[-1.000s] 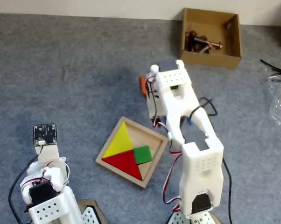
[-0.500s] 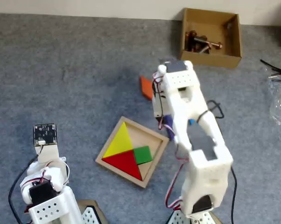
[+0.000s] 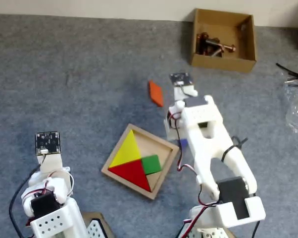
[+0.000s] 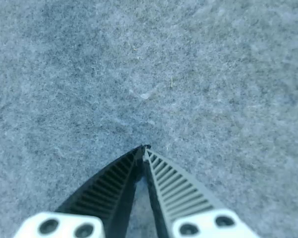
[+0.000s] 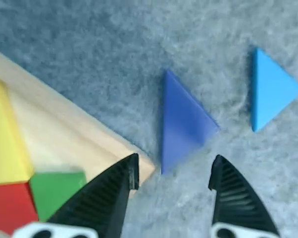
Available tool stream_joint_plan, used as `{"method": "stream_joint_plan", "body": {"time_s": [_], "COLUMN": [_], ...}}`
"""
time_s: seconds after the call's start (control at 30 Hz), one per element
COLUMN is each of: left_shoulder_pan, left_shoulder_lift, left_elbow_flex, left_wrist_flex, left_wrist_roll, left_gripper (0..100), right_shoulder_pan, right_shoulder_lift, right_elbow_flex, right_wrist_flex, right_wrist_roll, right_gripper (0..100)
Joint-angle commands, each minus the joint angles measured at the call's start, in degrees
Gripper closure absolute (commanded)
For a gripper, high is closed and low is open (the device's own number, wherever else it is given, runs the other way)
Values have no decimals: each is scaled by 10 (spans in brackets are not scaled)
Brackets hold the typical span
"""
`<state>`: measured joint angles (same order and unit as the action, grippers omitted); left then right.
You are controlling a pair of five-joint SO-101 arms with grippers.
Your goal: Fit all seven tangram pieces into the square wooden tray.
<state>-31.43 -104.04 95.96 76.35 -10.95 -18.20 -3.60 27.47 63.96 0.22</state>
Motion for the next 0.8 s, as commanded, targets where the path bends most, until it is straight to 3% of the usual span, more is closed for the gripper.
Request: {"method": "stream_joint_plan", "body": {"time_s": [0.0,0.77], "left_shoulder_pan": [8,8], "left_shoulder_lift": [-3,-3], "left_elbow_flex": [12,12], "left_wrist_flex": [3,3], "left_wrist_roll": [5,5], "left_gripper": [995,995], "right_shoulder_pan": [17,23], "right_shoulder_lift": [-32,58], "right_elbow_flex": [6,-63], "right_wrist_flex": [-32,-18], "right_wrist_roll": [7,23], "right_gripper": [774,713]}}
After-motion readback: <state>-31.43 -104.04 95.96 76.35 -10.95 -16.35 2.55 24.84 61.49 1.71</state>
